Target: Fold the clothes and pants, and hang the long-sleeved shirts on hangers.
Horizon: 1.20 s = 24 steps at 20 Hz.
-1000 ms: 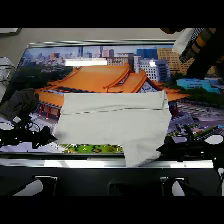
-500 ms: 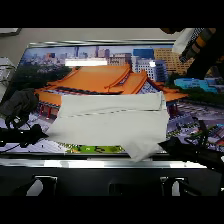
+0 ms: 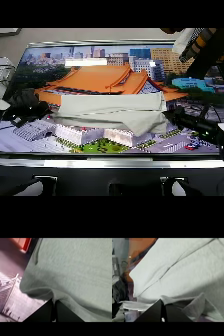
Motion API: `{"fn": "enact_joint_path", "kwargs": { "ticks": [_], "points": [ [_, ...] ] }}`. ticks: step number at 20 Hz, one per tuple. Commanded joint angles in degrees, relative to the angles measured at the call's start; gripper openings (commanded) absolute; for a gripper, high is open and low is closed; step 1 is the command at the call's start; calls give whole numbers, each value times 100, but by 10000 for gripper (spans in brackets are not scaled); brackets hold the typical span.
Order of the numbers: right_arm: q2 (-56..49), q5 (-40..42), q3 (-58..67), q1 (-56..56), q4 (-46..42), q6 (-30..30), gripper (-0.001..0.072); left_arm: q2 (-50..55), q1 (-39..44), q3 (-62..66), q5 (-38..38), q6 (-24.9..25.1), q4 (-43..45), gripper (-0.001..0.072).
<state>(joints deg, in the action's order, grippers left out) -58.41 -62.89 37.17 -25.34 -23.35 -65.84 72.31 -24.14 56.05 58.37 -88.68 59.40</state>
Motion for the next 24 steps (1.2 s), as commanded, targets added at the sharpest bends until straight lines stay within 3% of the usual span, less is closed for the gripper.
{"fn": "enact_joint_path", "kwargs": {
  "ticks": [1,5,9,13,18,22,23,24],
  "points": [
    [-1624,588,981,472,234,804,34,1117,367,1003,-249,-4,-2,26],
    [-2531,1694,2118,1005,-249,227,34,2000,638,2028,-254,-144,-4,26],
    [-3091,2022,2750,1174,-546,-280,34,2699,833,2761,-264,-264,13,26],
    [-3235,2559,2817,1161,-798,-861,34,2970,802,2903,-675,-807,39,25],
    [-3250,2988,2817,1161,-782,-907,34,3198,817,2903,-772,-1034,39,25],
    [-3467,2695,2817,1172,-719,-925,39,3386,898,2903,-699,-1036,28,30],
    [-3486,2533,2817,1163,-734,-922,101,3383,914,2903,-699,-1038,26,90],
    [-3467,2365,2828,1137,-765,-922,238,3366,907,2909,-691,-1038,-7,283]
  ]
}}
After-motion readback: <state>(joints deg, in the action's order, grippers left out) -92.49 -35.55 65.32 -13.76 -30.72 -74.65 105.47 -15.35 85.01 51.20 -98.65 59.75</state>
